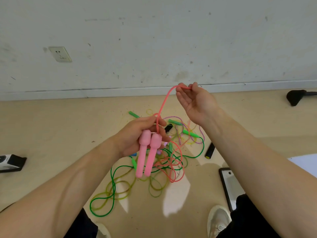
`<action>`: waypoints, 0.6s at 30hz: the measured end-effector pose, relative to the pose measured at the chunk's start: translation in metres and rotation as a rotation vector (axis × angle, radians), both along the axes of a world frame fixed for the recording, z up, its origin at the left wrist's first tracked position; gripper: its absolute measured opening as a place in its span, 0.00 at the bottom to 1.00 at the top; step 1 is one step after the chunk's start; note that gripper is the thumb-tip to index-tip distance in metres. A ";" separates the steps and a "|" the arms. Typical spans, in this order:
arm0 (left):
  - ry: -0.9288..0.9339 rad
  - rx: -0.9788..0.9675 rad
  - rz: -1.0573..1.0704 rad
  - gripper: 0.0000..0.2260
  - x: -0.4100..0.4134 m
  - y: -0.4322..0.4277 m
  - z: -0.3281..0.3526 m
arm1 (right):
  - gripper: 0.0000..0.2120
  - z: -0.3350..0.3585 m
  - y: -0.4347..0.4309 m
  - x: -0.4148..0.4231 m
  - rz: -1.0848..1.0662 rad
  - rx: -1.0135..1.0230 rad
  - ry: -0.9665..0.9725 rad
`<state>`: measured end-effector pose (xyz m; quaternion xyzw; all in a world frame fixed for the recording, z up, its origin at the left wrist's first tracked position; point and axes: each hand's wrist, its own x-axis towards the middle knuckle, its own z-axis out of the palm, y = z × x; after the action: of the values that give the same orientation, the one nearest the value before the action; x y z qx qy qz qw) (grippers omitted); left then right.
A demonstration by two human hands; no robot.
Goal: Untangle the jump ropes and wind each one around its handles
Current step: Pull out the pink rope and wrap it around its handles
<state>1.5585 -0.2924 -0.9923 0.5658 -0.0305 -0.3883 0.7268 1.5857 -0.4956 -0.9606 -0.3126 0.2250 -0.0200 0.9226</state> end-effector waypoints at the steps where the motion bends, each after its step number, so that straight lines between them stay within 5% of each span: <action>1: 0.012 0.001 0.011 0.12 -0.001 0.000 0.002 | 0.12 -0.003 -0.001 0.000 -0.005 -0.042 0.020; 4: 0.071 -0.043 0.129 0.10 0.000 -0.002 0.004 | 0.13 -0.014 0.004 -0.003 0.125 -0.260 0.168; 7: 0.121 -0.070 0.272 0.10 0.005 -0.001 0.007 | 0.11 -0.016 0.024 -0.020 0.477 -0.627 0.275; 9: 0.136 -0.061 0.300 0.10 0.010 0.001 0.008 | 0.08 -0.015 0.041 -0.029 0.567 -0.864 0.214; 12: 0.086 0.036 0.199 0.11 0.012 0.005 0.007 | 0.07 -0.016 0.050 -0.030 0.402 -1.262 -0.057; 15: 0.006 0.107 -0.017 0.13 0.008 0.008 0.011 | 0.17 -0.015 0.042 -0.025 0.517 -1.318 -0.324; 18: -0.003 0.097 -0.213 0.12 0.006 0.013 0.017 | 0.15 -0.019 0.036 -0.025 0.786 -1.189 -0.368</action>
<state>1.5644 -0.2794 -0.9757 0.5943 -0.0728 -0.4634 0.6532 1.5610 -0.4596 -0.9795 -0.8092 -0.1109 0.1417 0.5593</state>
